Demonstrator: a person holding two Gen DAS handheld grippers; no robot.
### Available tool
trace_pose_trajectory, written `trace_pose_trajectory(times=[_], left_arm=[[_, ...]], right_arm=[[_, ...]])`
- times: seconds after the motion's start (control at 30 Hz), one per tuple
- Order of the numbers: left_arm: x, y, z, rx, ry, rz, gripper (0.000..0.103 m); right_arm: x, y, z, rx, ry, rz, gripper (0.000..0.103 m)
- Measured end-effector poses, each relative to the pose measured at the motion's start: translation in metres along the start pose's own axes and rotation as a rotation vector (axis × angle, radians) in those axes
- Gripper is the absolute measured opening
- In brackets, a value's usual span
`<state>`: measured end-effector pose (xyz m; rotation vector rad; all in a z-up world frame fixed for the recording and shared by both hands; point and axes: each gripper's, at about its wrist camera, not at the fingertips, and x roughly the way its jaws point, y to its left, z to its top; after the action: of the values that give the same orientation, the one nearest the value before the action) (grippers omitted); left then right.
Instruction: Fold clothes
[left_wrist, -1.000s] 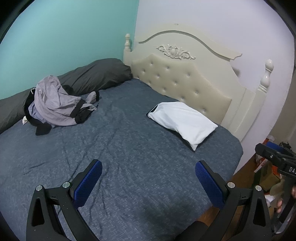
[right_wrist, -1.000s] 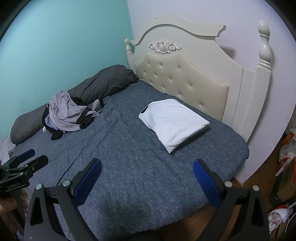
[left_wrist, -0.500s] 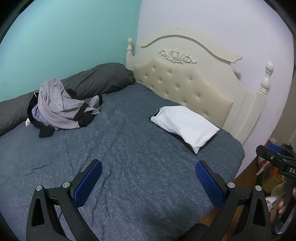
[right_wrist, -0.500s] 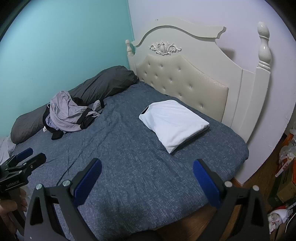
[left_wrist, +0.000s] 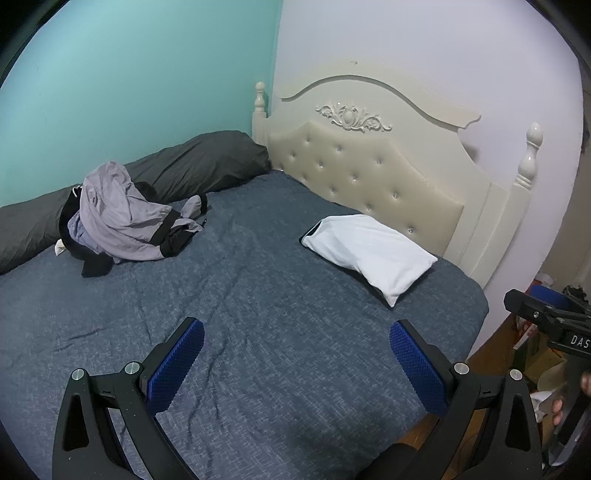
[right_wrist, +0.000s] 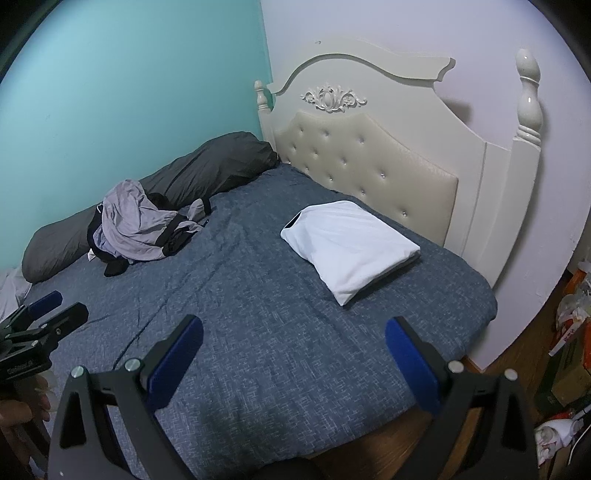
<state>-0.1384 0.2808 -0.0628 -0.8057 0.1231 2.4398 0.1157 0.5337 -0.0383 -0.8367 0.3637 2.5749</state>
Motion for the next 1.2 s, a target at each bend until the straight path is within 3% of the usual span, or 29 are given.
trace_pose_trajectory(times=[1.2], left_arm=[[-0.009, -0.002, -0.005, 0.01, -0.016, 0.025, 0.103]], right_arm=[[-0.019, 0.01, -0.007, -0.002, -0.041, -0.007, 0.1]])
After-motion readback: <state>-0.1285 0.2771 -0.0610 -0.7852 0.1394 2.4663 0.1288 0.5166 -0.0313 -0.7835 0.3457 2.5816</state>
